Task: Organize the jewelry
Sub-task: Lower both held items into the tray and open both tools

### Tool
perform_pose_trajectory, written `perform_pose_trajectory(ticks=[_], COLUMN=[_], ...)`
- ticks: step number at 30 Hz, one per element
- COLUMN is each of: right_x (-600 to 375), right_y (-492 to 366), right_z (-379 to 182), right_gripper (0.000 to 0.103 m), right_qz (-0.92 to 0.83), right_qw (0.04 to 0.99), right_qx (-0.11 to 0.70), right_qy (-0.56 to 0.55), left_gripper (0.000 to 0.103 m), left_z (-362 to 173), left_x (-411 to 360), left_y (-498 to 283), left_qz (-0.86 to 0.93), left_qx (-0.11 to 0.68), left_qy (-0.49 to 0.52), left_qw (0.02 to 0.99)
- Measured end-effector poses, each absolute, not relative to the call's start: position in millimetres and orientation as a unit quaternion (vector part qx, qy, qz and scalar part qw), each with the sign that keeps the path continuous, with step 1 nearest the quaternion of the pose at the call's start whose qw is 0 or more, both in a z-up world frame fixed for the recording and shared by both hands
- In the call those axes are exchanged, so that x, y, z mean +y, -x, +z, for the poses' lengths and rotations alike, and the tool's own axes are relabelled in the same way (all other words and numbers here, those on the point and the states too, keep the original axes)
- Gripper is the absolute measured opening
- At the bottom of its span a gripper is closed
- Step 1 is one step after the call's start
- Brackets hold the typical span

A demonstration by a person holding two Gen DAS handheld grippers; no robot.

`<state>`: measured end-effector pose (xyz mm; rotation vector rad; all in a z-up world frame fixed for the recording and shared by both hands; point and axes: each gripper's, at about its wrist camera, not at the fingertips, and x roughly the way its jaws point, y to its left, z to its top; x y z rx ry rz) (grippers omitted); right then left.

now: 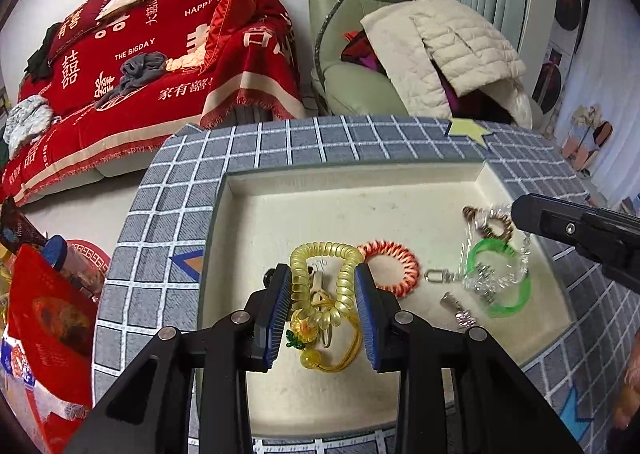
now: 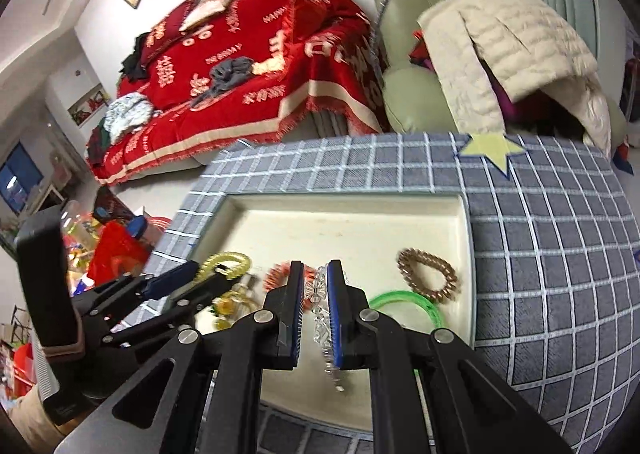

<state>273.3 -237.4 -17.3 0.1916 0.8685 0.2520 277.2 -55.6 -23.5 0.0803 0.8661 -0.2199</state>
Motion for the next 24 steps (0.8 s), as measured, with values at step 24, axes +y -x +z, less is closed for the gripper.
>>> perform_pose_trajectory(ticks=[24], right_x=[-273], right_y=[-270], right_z=[-80], right_gripper=[0.016], right_qz=[0.056], right_qw=[0.869], right_qx=[0.484], right_qy=[-0.091], left_gripper=[0.065], left_z=[-54], left_x=[-72], left_y=[-272], left_qz=[-0.085], left_qx=[0.429], left_qy=[-0.094], left_qw=[0.894])
